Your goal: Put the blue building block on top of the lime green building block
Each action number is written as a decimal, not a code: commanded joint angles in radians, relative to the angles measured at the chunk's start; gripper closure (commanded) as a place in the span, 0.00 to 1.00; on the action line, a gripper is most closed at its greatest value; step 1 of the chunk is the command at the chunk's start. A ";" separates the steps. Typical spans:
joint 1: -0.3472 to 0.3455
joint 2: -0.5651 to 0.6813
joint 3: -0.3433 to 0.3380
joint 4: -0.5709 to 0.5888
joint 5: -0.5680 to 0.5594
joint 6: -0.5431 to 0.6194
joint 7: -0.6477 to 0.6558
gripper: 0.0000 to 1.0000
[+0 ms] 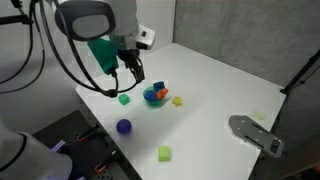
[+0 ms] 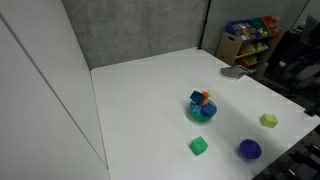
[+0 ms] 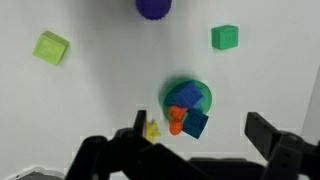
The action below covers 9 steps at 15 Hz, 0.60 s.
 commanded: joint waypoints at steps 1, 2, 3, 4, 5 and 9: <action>-0.016 0.001 0.015 0.002 0.008 -0.004 -0.006 0.00; -0.016 0.001 0.015 0.002 0.008 -0.004 -0.006 0.00; -0.016 0.001 0.015 0.002 0.008 -0.004 -0.006 0.00; -0.016 0.001 0.015 0.002 0.008 -0.004 -0.006 0.00; -0.016 0.001 0.015 0.002 0.008 -0.004 -0.006 0.00; -0.012 0.045 0.055 0.044 -0.015 -0.022 0.032 0.00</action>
